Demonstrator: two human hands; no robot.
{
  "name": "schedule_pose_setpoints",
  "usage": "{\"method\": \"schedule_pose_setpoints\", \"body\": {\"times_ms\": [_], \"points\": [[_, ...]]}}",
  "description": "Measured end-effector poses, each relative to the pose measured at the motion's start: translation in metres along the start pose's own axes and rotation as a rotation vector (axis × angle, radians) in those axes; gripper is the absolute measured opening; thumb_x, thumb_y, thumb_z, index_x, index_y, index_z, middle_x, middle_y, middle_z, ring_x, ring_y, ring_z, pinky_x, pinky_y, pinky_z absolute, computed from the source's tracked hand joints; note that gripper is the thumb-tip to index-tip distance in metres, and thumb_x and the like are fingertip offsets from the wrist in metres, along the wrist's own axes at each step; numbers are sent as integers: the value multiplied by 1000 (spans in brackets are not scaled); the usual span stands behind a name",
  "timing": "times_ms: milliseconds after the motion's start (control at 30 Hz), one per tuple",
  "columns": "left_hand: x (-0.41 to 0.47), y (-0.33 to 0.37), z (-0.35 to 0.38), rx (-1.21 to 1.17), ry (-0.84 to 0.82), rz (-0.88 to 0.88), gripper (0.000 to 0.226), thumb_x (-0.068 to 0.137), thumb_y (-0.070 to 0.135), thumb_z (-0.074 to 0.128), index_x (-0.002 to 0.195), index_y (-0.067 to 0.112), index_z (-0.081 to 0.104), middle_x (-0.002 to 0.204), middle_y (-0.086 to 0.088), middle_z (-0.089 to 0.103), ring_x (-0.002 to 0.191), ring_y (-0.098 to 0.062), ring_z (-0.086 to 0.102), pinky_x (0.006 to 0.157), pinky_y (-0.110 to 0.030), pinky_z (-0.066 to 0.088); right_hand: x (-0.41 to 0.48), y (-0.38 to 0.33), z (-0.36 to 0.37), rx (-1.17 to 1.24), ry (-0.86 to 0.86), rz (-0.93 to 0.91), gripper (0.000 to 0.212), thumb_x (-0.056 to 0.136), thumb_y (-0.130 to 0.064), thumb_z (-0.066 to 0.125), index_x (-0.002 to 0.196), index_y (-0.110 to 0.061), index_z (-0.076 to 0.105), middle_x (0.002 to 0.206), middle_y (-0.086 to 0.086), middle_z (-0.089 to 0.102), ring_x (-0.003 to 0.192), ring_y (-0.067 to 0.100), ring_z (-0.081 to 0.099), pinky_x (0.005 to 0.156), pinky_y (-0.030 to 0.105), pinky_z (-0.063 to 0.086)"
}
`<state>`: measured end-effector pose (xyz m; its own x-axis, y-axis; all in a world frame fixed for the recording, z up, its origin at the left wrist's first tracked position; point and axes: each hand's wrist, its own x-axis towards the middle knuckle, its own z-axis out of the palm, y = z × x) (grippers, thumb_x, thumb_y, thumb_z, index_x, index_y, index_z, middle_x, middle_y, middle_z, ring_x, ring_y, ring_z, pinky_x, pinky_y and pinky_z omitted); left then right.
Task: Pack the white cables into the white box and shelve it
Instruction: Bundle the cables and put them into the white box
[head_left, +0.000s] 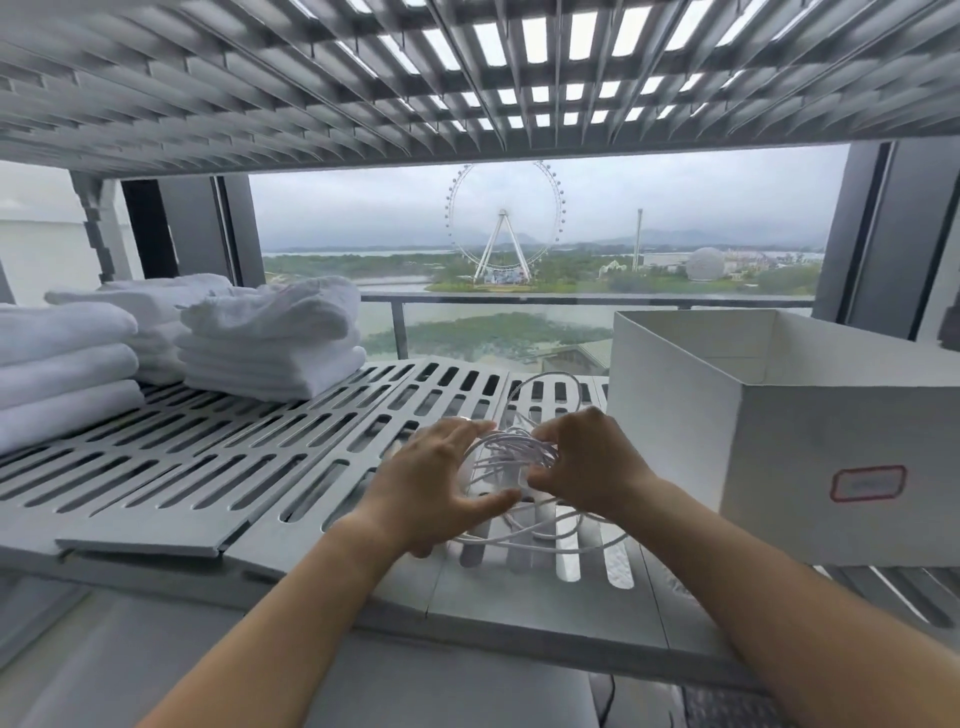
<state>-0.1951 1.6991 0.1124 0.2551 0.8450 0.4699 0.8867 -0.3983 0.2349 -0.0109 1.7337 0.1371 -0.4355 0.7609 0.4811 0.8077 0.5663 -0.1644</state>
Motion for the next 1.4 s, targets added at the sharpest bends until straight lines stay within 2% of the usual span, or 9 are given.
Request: {"method": "schedule_pose_setpoints", "body": {"times_ms": [167,500,567,700,833,967,1067,1233,1400], "points": [[2,5,-6,-1,27,1,96,55,87,46,137,42,21,143,11,36,123,-10,39,93,-31,36,3,0,-16,-53,61,-28,9,72,-22,63,76,-17,69,74,6,71,69,22,63,70,29,54],[4,9,6,-36,-64,-95,114,49,83,59,141,37,8,149,6,30,128,-15,38,97,-33,36,-5,12,-8,-57,-9,-38,10,75,-23,59,76,-14,61,81,7,63,74,26,61,65,33,52],[7,9,9,-4,-76,-97,105,56,77,61,139,28,20,142,4,40,123,-14,43,95,-30,38,-7,17,-3,-55,-70,-39,18,76,-30,59,86,-15,59,88,4,57,78,24,58,65,31,49],[10,11,15,61,-58,-73,57,72,65,59,110,25,47,110,4,58,96,-10,51,79,-25,43,-11,24,5,-25,-139,-27,54,77,-55,54,119,-21,51,113,1,56,99,23,56,80,35,48],[11,10,12,35,-109,-51,53,75,58,60,112,22,50,109,4,56,95,-11,51,81,-26,44,-14,25,4,-54,-206,-58,82,64,-78,50,126,-25,46,124,-2,54,105,22,52,84,36,46],[16,8,-6,-221,-247,-106,49,74,51,44,116,27,55,108,7,61,95,-10,58,81,-29,48,-13,20,3,-30,-210,-59,59,66,-63,64,109,-24,55,105,-4,60,87,18,56,75,32,49],[21,7,-5,-213,-168,-126,49,94,50,28,112,21,63,107,4,66,97,-16,60,84,-35,48,-10,16,7,-57,-151,-37,39,70,-49,64,98,-22,59,97,-4,61,80,17,56,67,29,47],[18,6,6,-73,22,-160,29,94,32,43,94,19,68,85,0,72,75,-14,62,64,-25,47,-9,17,13,-53,-77,-2,23,73,-30,60,94,-23,65,95,-4,63,82,21,60,60,24,38],[5,7,3,-135,150,-138,28,90,39,51,102,22,70,99,5,72,94,-11,65,81,-26,50,-8,17,18,-112,-34,-3,25,73,-20,55,96,-24,64,96,-3,64,81,23,60,58,25,39]]}}
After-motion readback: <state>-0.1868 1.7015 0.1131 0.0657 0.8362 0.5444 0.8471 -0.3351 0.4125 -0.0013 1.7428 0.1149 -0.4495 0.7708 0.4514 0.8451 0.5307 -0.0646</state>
